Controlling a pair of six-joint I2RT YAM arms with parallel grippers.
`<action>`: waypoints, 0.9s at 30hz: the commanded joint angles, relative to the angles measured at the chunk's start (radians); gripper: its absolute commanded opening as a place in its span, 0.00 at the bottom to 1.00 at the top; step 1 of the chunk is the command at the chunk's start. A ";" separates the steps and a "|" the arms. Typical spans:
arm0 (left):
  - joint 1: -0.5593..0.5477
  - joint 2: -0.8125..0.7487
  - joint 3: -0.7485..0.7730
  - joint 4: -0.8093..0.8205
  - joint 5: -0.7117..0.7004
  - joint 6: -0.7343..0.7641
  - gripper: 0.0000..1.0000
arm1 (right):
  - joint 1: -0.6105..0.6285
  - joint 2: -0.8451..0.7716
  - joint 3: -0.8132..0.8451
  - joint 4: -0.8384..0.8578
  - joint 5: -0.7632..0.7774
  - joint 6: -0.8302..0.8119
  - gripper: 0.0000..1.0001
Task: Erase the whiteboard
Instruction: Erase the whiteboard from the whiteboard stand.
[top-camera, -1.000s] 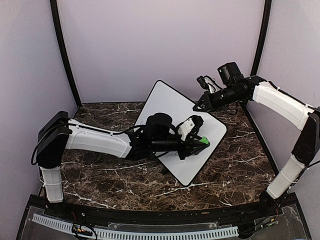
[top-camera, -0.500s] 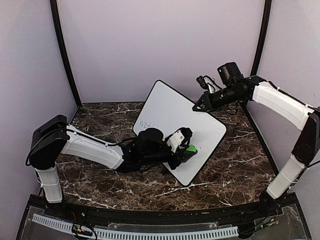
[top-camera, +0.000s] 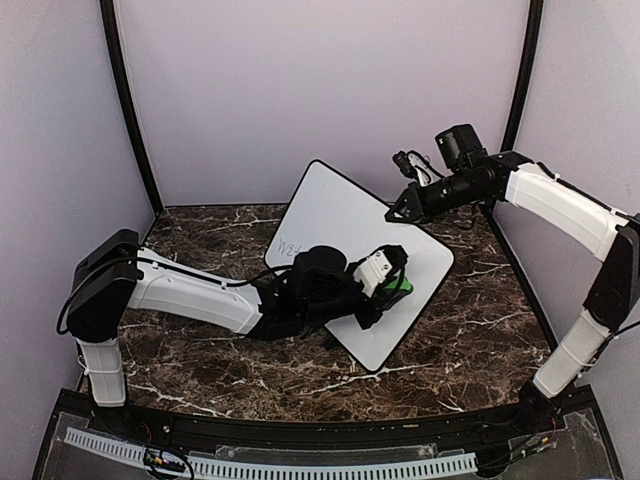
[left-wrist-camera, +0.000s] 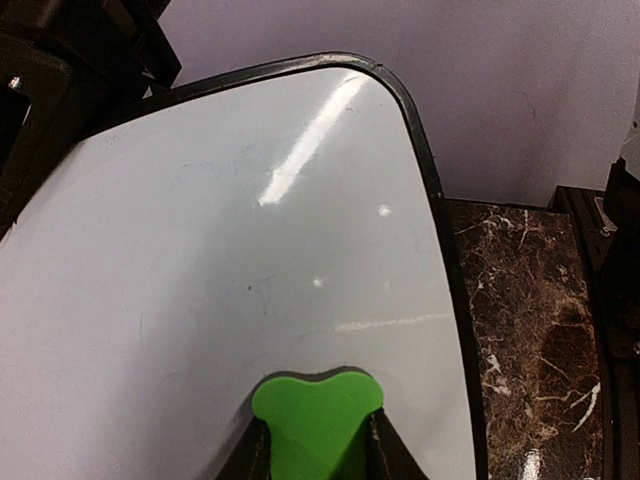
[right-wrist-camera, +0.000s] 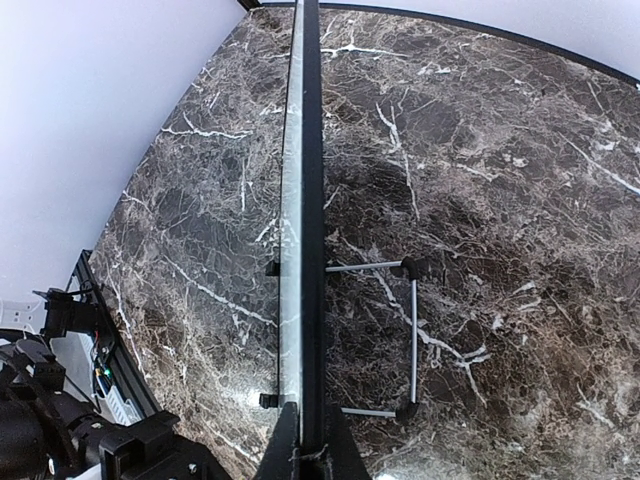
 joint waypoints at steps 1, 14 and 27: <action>0.025 0.070 0.031 -0.100 -0.067 0.032 0.00 | 0.060 0.000 -0.003 -0.025 -0.039 0.012 0.00; 0.025 0.008 -0.138 -0.064 -0.111 -0.001 0.00 | 0.060 0.011 0.004 -0.022 -0.038 0.010 0.00; 0.060 0.165 0.265 -0.142 -0.041 -0.031 0.00 | 0.062 0.002 -0.007 -0.018 -0.040 0.014 0.00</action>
